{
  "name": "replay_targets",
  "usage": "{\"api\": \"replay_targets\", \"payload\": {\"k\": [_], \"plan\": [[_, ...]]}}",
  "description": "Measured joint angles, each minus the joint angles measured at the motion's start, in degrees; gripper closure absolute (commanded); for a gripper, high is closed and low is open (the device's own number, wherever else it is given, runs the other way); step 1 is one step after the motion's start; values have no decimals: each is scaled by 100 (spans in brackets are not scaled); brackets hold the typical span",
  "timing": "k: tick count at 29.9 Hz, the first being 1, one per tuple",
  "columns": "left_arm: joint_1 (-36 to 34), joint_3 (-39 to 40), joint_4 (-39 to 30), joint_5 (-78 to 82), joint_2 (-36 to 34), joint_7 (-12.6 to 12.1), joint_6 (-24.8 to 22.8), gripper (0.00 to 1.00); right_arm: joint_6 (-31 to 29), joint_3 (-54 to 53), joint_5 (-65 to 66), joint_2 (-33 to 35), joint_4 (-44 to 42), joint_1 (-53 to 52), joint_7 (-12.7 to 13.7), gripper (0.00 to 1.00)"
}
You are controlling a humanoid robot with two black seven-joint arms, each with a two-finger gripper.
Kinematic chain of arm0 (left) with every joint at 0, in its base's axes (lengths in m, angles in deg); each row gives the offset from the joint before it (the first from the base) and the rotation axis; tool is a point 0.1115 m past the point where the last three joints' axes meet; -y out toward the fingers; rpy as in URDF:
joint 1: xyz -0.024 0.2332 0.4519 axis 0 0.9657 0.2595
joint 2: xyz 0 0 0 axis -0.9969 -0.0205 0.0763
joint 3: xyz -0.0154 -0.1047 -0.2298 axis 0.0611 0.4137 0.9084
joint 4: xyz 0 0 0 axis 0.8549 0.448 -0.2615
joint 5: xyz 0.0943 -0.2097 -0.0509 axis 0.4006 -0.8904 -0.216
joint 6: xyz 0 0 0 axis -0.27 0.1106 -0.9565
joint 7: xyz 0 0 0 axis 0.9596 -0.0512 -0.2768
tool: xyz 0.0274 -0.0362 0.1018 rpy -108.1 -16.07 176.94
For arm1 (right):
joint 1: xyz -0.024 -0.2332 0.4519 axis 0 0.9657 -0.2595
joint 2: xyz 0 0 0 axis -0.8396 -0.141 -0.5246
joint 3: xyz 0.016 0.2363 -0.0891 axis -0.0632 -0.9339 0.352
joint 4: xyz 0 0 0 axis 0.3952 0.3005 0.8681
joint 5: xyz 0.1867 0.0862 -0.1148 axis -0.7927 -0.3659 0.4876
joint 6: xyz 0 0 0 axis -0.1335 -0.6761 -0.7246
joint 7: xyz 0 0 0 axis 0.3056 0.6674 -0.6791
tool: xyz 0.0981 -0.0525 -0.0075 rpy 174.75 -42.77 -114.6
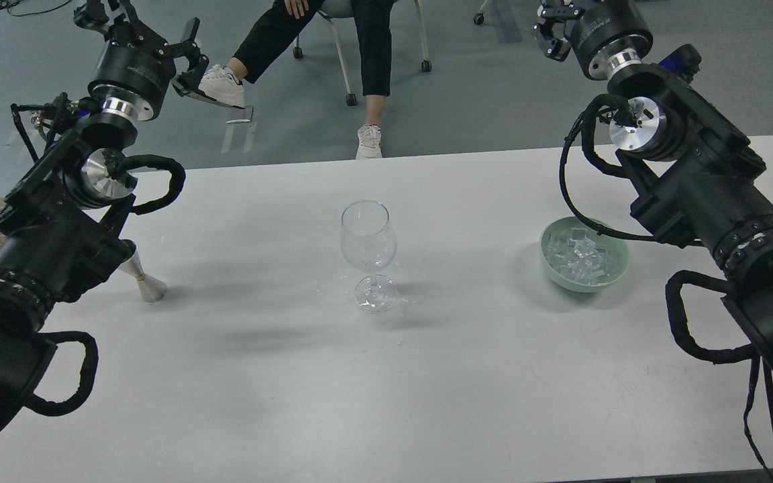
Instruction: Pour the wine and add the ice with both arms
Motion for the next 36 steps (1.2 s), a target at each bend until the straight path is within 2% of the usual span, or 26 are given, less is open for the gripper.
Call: {"api": "replay_targets", "payload": {"k": [8, 12, 17, 22, 29, 36], "plan": [[0, 18, -71, -122, -80, -16, -42, 2, 11, 4, -3, 25, -8, 23, 0, 0], [316, 65, -481, -261, -311, -33, -31, 2, 10, 15, -5, 25, -8, 63, 0, 0], [1042, 458, -1650, -505, -810, -100, 154, 2, 0, 24, -5, 25, -8, 104, 0, 0], [1817, 869, -2976, -671, -1299, -301, 572, 2, 11, 26, -5, 25, -7, 112, -3, 0], [3380, 1603, -4117, -978, -1869, -399, 628, 2, 35, 30, 0, 25, -33, 125, -9, 0], [4928, 2420, -5320, -1426, -1947, -590, 679, 2, 44, 30, 0, 25, -40, 241, -16, 0]]}}
